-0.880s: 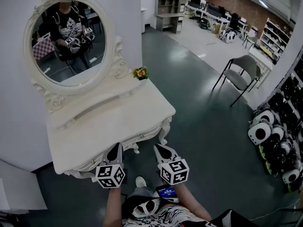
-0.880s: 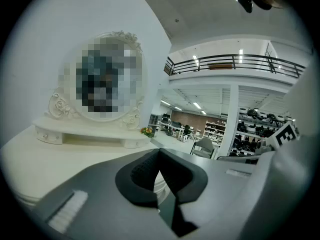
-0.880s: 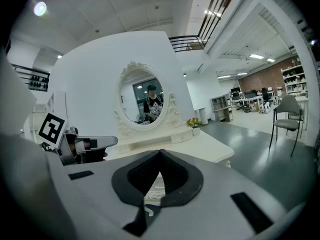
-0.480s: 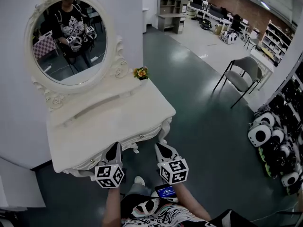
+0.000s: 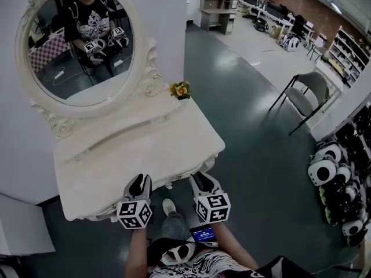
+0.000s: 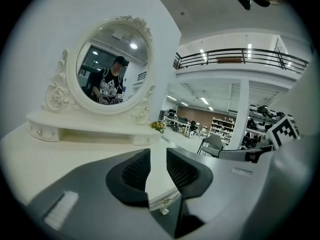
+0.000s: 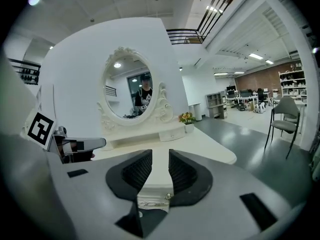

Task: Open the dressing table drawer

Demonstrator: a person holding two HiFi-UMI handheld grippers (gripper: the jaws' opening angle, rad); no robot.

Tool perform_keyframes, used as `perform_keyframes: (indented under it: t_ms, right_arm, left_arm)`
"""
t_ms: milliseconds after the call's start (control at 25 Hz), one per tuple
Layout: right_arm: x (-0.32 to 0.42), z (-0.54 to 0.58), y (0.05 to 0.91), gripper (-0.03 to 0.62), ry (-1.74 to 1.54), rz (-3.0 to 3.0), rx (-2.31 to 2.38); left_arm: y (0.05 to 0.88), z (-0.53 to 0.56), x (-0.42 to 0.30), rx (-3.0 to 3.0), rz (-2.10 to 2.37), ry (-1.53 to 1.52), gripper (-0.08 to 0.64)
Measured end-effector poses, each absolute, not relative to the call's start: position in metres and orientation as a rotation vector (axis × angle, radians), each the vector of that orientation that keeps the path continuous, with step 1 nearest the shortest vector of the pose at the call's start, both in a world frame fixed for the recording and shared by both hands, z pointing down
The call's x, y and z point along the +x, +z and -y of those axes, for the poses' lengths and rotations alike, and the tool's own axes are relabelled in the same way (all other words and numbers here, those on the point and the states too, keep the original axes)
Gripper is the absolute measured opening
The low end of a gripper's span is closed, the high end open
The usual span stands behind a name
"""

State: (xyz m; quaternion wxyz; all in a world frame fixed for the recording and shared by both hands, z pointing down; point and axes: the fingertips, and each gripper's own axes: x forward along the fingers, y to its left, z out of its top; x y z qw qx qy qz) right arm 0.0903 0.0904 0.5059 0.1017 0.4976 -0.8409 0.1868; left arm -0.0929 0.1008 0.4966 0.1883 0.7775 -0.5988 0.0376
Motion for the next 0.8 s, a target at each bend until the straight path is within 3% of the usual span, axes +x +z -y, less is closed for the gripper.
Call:
perform_keyframes:
  t_ms: [480, 800]
  right_arm:
    - [0.022, 0.107, 0.554, 0.106, 0.528, 2.332, 1.428]
    - [0.008, 0.166, 0.565, 0.114, 0.533, 2.295, 1.397]
  left_arm:
    - [0.553, 0.091, -0.140, 2.198, 1.562, 0.223, 0.087]
    - [0.583, 0.140, -0.133, 2.179, 1.487, 0.275, 0.080]
